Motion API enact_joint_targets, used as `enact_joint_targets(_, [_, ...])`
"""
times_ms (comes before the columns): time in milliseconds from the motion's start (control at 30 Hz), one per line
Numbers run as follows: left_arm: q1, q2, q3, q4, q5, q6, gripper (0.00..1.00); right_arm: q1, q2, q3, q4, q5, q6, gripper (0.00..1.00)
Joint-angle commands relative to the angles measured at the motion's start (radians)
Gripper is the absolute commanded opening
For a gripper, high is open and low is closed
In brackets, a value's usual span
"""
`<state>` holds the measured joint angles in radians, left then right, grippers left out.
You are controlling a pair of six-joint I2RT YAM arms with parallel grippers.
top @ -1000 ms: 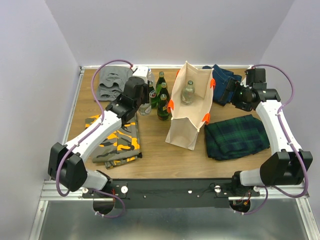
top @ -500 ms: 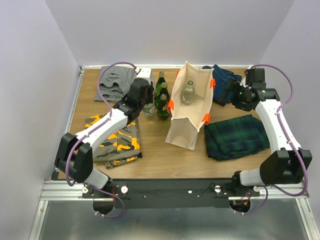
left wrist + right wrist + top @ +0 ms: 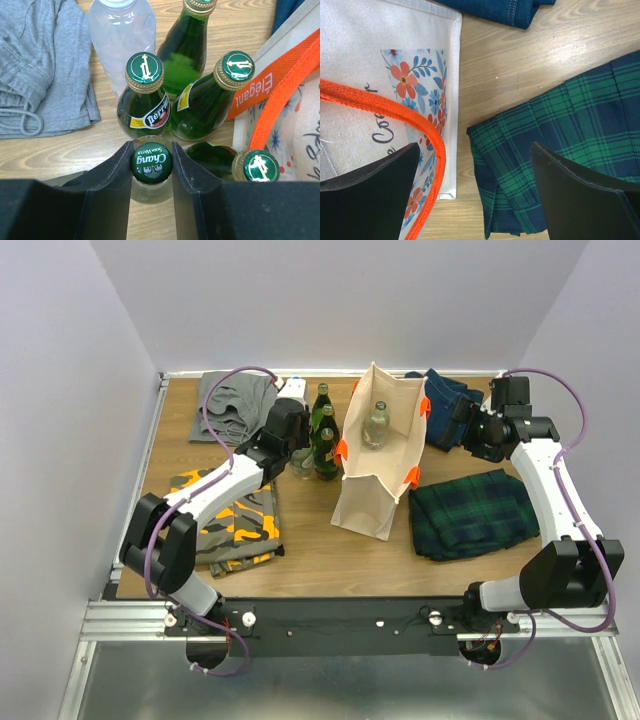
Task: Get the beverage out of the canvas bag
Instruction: Place the drink at the center of the board.
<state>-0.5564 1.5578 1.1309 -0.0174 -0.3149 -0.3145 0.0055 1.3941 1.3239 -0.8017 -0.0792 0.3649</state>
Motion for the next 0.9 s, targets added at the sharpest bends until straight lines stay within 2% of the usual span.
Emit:
enact_joint_targets(0, [0.004, -0.004, 0.021, 0.168, -0.058, -0.023, 0.00, -0.001, 0.005, 0.012, -0.001, 0.030, -0.017, 1.00])
enact_joint_targets(300, [0.004, 0.022, 0.033, 0.166, -0.061, -0.040, 0.00, -0.001, 0.006, 0.008, -0.001, 0.029, -0.015, 1.00])
enact_joint_targets(433, [0.004, 0.027, 0.036, 0.163, -0.058, -0.041, 0.03, -0.001, 0.005, 0.006, 0.001, 0.033, -0.015, 1.00])
enact_joint_targets(567, [0.004, 0.030, 0.036, 0.163, -0.056, -0.043, 0.12, -0.002, 0.005, 0.006, 0.001, 0.035, -0.017, 1.00])
enact_joint_targets(633, [0.004, 0.030, 0.035, 0.160, -0.055, -0.043, 0.12, -0.001, 0.005, 0.005, 0.001, 0.035, -0.017, 1.00])
enact_joint_targets(733, [0.004, 0.028, 0.035, 0.152, -0.055, -0.041, 0.20, -0.002, 0.006, 0.005, 0.004, 0.032, -0.018, 1.00])
enact_joint_targets(833, [0.004, 0.028, 0.032, 0.152, -0.055, -0.043, 0.21, -0.001, 0.008, 0.005, 0.004, 0.030, -0.018, 1.00])
enact_joint_targets(867, [0.004, 0.028, 0.030, 0.151, -0.055, -0.043, 0.28, -0.001, 0.006, 0.003, 0.002, 0.032, -0.018, 1.00])
